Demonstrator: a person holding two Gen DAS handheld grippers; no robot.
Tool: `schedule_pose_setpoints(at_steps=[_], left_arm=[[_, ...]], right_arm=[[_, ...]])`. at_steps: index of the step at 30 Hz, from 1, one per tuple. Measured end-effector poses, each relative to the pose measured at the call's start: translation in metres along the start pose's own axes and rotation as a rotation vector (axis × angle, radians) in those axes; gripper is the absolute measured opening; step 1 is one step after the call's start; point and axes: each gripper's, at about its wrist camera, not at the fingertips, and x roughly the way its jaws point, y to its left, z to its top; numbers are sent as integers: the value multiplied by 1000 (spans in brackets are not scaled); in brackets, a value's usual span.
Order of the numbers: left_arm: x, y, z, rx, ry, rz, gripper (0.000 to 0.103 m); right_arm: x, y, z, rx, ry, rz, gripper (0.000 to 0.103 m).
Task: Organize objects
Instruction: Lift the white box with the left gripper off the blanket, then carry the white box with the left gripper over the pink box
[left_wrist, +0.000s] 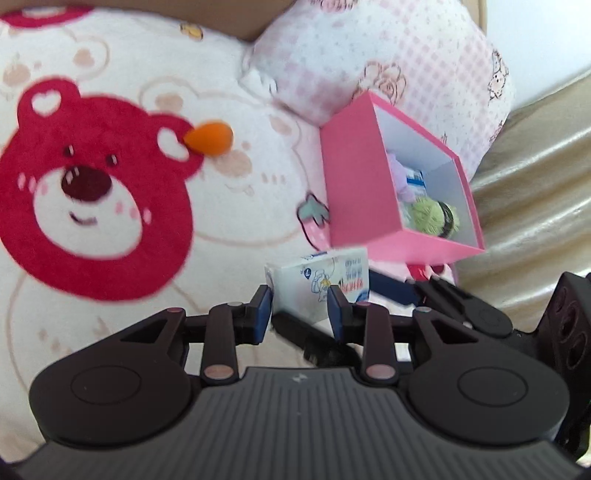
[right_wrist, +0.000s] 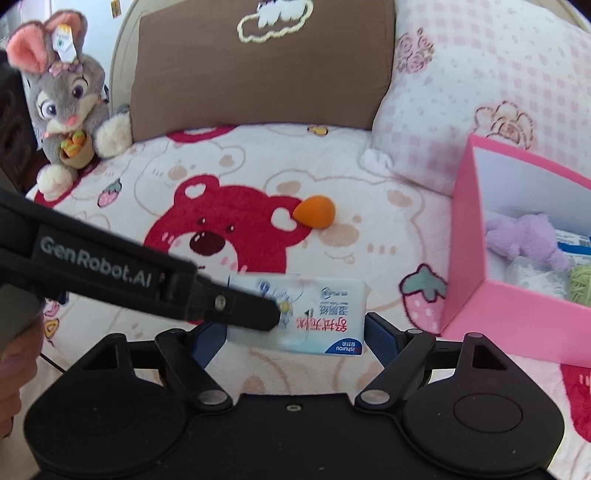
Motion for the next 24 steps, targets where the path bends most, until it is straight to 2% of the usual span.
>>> schedule_pose_setpoints(at_steps=[5, 9, 13, 18, 24], left_arm=[[-11, -20, -1, 39, -29, 20, 31], [-13, -33, 0, 30, 5, -21, 31], [-20, -54, -1, 56, 3, -22, 31], [-29, -87, -2, 142, -16, -18, 31], [-28, -110, -1, 176, -15, -6, 31]], right_arm=[[-18, -10, 3, 21, -8, 30, 85], [-41, -19, 2, 13, -34, 43, 85], [-59, -34, 2, 53, -44, 77, 85], [-77, -41, 4, 48, -81, 49, 85], [-91, -50, 4, 42, -94, 26, 85]])
